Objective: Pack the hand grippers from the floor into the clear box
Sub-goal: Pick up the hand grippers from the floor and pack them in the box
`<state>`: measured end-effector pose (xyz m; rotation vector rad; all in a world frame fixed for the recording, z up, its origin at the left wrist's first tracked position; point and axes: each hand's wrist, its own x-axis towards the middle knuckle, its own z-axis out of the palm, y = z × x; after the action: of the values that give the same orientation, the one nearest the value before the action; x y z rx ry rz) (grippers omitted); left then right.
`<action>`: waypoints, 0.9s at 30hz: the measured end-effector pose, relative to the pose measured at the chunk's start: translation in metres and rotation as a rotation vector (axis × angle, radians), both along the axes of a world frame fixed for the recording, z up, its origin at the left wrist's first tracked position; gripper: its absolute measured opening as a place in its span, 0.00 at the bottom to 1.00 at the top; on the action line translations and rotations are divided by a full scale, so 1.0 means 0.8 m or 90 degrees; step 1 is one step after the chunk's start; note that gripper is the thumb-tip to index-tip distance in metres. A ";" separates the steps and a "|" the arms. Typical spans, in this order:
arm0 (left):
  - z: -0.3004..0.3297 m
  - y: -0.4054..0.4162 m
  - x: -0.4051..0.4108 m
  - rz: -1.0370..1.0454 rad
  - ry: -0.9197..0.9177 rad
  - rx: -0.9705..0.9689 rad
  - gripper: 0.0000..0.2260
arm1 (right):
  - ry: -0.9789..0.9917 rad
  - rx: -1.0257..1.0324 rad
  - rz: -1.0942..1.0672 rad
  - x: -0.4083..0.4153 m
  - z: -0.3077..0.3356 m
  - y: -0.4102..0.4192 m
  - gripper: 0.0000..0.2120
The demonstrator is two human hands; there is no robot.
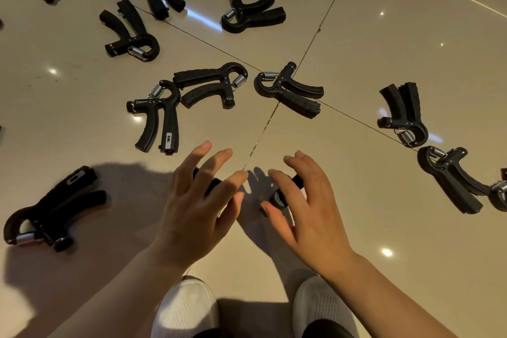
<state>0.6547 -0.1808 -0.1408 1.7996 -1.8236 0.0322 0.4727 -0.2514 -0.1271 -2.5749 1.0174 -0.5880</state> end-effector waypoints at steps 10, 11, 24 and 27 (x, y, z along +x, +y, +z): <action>0.001 -0.011 -0.018 0.024 0.037 -0.026 0.12 | 0.036 0.150 -0.075 -0.007 0.026 -0.007 0.16; -0.002 -0.008 -0.017 0.018 0.006 -0.018 0.12 | 0.034 0.161 -0.086 -0.010 0.026 -0.005 0.16; 0.185 0.051 0.000 -0.024 0.089 -0.003 0.18 | -0.090 0.184 -0.125 -0.034 0.224 0.016 0.12; 0.286 0.063 0.007 -0.057 0.035 -0.039 0.18 | -0.079 0.160 -0.104 -0.040 0.329 0.023 0.12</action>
<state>0.6605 -0.1303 0.0876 1.6601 -1.8417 0.0036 0.4405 -0.2329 0.1364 -2.2244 1.1850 -0.6102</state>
